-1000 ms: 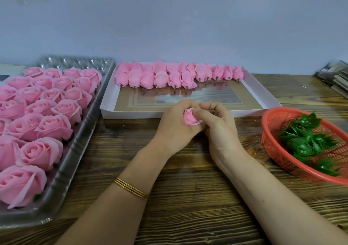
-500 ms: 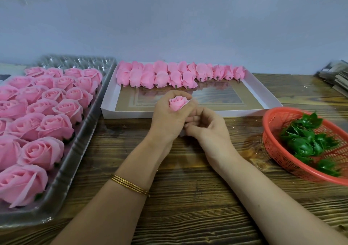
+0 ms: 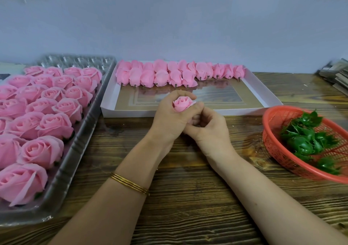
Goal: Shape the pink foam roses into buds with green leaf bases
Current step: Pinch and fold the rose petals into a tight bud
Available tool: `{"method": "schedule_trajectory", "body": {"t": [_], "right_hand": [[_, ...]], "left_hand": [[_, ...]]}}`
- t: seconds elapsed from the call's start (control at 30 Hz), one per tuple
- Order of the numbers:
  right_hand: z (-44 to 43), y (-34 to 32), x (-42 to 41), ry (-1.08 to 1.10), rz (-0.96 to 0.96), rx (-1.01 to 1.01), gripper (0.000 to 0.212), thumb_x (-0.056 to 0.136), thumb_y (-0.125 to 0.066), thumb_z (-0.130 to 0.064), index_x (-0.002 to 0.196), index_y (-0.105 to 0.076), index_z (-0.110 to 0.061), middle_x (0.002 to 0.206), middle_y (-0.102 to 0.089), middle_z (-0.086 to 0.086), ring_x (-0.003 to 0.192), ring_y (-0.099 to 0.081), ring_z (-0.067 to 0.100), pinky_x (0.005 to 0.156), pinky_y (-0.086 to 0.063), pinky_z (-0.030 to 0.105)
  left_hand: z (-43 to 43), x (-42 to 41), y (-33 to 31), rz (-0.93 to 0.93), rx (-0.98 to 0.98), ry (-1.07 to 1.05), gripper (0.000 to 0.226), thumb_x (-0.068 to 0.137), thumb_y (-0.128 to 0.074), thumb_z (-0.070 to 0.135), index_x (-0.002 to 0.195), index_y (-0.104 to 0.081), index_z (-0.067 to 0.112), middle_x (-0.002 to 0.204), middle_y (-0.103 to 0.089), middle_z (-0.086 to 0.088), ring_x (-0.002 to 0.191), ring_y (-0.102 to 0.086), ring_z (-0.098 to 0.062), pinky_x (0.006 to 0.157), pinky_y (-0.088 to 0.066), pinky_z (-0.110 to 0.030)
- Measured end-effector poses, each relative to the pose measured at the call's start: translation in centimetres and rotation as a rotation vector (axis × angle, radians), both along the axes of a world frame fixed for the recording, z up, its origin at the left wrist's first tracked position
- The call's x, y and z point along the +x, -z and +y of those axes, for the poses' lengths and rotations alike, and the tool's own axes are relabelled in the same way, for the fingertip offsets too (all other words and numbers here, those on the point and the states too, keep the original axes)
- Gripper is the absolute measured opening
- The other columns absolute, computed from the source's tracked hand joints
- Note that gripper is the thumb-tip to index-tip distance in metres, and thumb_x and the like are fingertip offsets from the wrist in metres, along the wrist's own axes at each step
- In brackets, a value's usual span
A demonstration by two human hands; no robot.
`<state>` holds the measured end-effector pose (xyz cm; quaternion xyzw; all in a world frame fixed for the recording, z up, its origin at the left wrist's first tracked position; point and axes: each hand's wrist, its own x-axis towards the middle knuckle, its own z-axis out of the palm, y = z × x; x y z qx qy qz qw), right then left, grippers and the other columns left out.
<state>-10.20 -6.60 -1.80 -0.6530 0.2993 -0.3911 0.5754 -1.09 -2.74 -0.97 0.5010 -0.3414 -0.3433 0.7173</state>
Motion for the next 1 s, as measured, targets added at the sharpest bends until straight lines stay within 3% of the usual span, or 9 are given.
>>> {"method": "schedule_trajectory", "body": {"t": [0.13,0.2,0.3,0.53,0.67,0.77,0.87,0.93,1.0], "right_hand": [[-0.1,-0.27,-0.29,-0.114,-0.025,0.095,0.021,0.076,-0.068,0.014,0.086,-0.069,-0.004,0.068,-0.066,0.001,0.066,-0.06,0.008,0.069,-0.05,0.02],[-0.28,-0.37,-0.49,-0.192,-0.038,0.141,0.027,0.077,-0.064,0.015,0.076,-0.067,-0.011,0.062,-0.065,-0.004,0.065,-0.059,0.006,0.072,-0.049,0.02],[-0.45,-0.45,-0.62,-0.26,-0.065,0.187,0.027,0.078,-0.062,0.016,0.078,-0.067,-0.01,0.062,-0.065,-0.006,0.064,-0.059,0.004,0.073,-0.047,0.02],[-0.16,-0.12,-0.2,-0.129,-0.011,0.042,0.025,0.072,-0.077,0.008,0.087,-0.065,-0.007,0.066,-0.064,-0.004,0.067,-0.058,0.009,0.07,-0.051,0.021],[-0.25,0.03,-0.35,-0.129,-0.046,0.082,0.021,0.074,-0.074,0.011,0.091,-0.068,-0.001,0.069,-0.062,0.002,0.072,-0.056,0.016,0.073,-0.048,0.025],[-0.36,-0.09,-0.51,-0.165,-0.057,0.165,0.016,0.076,-0.067,0.016,0.087,-0.067,0.004,0.077,-0.059,0.015,0.081,-0.054,0.024,0.083,-0.045,0.036],[-0.73,-0.21,-0.57,-0.206,-0.057,0.23,0.021,0.075,-0.061,0.02,0.079,-0.066,0.0,0.078,-0.061,0.015,0.086,-0.056,0.027,0.093,-0.045,0.046],[-0.91,-0.21,-0.5,-0.228,-0.06,0.261,0.018,0.068,-0.057,0.017,0.082,-0.065,0.007,0.075,-0.059,0.015,0.082,-0.054,0.028,0.088,-0.044,0.047],[-0.98,-0.32,-0.43,-0.186,-0.088,0.312,0.033,0.057,-0.052,0.004,0.087,-0.059,0.015,0.077,-0.053,0.018,0.078,-0.047,0.03,0.076,-0.04,0.042]], "left_hand": [[0.17,0.6,0.06,-0.043,0.012,0.056,0.016,0.082,-0.073,0.002,0.088,-0.064,0.014,0.063,-0.065,0.005,0.059,-0.06,-0.007,0.058,-0.052,-0.02],[0.16,0.77,0.02,-0.047,0.023,0.076,0.015,0.077,-0.072,0.009,0.088,-0.065,0.016,0.061,-0.065,0.004,0.06,-0.059,-0.01,0.062,-0.051,-0.024],[0.15,0.78,-0.01,-0.043,0.026,0.061,0.01,0.08,-0.069,0.01,0.086,-0.067,0.017,0.059,-0.063,0.003,0.058,-0.057,-0.011,0.062,-0.05,-0.027],[0.03,0.26,-0.06,0.009,-0.006,0.02,0.014,0.087,-0.067,-0.001,0.086,-0.063,0.013,0.057,-0.06,0.003,0.053,-0.056,-0.007,0.054,-0.051,-0.019],[0.06,0.31,0.0,-0.038,0.003,0.053,0.018,0.074,-0.071,0.011,0.091,-0.064,0.013,0.059,-0.062,0.003,0.056,-0.058,-0.008,0.058,-0.052,-0.021],[0.15,0.49,0.0,-0.051,0.007,0.097,0.02,0.072,-0.071,0.014,0.091,-0.065,0.014,0.06,-0.063,0.003,0.059,-0.06,-0.009,0.062,-0.052,-0.021],[0.4,0.61,0.01,-0.095,0.025,0.108,0.017,0.077,-0.07,0.013,0.093,-0.066,0.015,0.06,-0.063,0.002,0.059,-0.059,-0.011,0.065,-0.052,-0.025],[0.49,0.49,0.0,-0.132,0.032,0.073,0.014,0.081,-0.07,0.009,0.093,-0.065,0.016,0.06,-0.063,0.004,0.057,-0.057,-0.01,0.059,-0.05,-0.023],[0.44,0.24,0.03,-0.163,0.033,-0.004,0.015,0.084,-0.071,0.005,0.09,-0.065,0.016,0.062,-0.062,0.009,0.056,-0.056,-0.004,0.052,-0.047,-0.017]]}}
